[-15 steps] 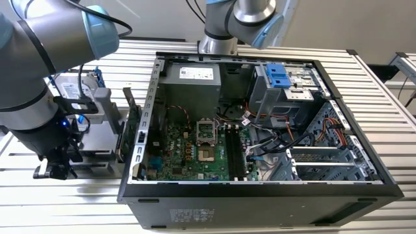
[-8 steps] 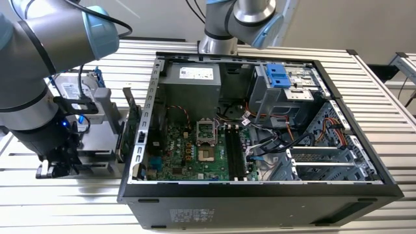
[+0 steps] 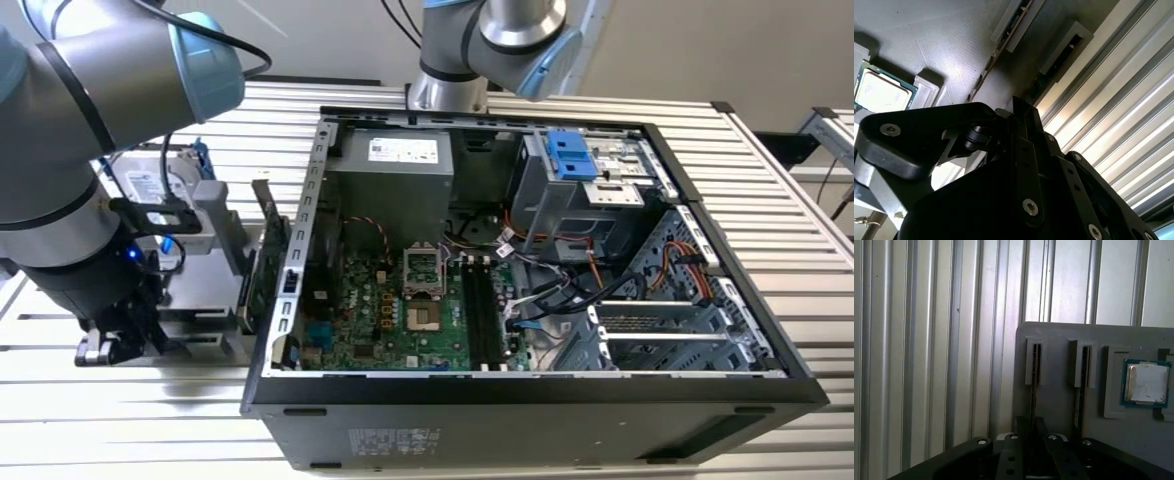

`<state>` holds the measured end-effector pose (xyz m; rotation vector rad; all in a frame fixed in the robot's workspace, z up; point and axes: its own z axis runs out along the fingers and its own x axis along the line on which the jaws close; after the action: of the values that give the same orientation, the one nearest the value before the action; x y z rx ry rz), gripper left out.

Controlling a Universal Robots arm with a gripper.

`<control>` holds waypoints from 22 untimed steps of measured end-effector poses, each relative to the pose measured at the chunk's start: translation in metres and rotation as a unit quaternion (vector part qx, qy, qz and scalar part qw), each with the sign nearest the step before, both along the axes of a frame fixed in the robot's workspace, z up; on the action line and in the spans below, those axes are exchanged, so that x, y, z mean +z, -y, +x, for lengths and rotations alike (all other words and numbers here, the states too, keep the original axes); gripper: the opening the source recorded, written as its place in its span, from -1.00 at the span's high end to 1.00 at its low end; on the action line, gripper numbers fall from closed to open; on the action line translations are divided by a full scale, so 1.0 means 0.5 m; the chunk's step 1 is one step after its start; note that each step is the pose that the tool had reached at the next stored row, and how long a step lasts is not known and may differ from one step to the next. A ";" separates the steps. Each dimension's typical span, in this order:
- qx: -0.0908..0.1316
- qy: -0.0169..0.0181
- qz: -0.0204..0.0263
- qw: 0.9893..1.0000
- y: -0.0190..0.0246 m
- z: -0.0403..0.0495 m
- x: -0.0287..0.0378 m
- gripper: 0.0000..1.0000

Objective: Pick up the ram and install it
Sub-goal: 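Pick up the ram and move it above insertion slot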

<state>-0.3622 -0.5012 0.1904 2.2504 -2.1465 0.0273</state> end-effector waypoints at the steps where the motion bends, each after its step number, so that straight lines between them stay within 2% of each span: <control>1: 0.000 0.000 0.000 1.000 -0.0001 0.000 0.000 -1.00; 2: 0.000 0.000 0.000 1.000 0.0000 0.000 0.000 -1.00; 3: 0.000 0.000 0.000 1.000 0.0001 0.000 0.000 1.00; 18: 0.000 0.000 0.000 1.000 0.0000 0.000 -0.001 1.00; 22: 0.000 0.000 0.000 1.000 0.0000 0.000 0.004 1.00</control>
<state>-0.3622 -0.5012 0.1927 2.2503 -2.1465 0.0273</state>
